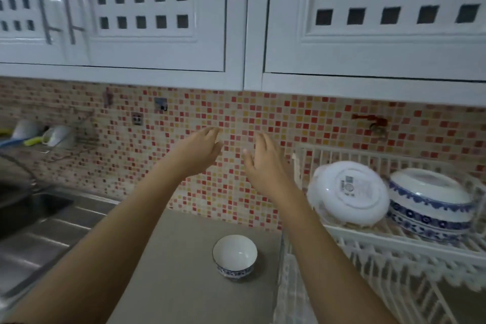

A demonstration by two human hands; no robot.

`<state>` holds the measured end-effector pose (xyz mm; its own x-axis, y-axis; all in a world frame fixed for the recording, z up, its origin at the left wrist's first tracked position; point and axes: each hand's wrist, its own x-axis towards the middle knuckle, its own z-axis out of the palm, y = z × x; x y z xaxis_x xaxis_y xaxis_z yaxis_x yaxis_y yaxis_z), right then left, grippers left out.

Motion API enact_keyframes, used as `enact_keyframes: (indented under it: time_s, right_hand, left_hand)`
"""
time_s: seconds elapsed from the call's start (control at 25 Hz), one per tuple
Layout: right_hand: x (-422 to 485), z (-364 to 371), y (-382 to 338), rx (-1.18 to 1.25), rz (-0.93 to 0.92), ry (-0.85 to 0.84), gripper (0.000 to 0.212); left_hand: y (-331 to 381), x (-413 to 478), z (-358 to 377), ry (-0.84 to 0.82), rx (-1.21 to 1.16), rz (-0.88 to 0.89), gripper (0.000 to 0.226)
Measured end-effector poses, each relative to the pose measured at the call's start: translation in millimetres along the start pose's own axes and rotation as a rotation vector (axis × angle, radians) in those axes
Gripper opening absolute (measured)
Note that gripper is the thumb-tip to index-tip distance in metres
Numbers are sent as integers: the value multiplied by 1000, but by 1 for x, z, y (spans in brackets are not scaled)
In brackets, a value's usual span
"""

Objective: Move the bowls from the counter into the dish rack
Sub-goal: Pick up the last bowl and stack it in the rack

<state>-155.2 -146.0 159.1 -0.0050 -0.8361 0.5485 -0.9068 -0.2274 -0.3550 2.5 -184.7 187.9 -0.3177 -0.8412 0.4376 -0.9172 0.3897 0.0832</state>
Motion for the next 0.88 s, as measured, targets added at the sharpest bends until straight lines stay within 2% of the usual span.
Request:
enact_keyframes:
  time_s: [0.12,0.2,0.32,0.48,0.72,0.88]
  right_hand:
    - [9,59,-20,73,87,-99,60]
    - [7,105,-20,85,195,-141,61]
    - [-8,168,3,62,406,-209,65]
    - [-41,236,45,-15,706,-276,67]
    - [-71,299,93,-57,1008,-220,60]
    - [-73,331,120,130,1165,-284,56]
  left_hand:
    - [-51,-2,34,-80,-14,-83,57]
    - [-81,-6,71,-197,-36,-100,57]
    - [-109,-15,136,-385,-76,-77,57]
    - [-122,-27,220,-597,-139,-67,69]
    - [-107,-39,320,-691,-251,-227,59]
    - [-86,-38,365,-715,-359,-314,53]
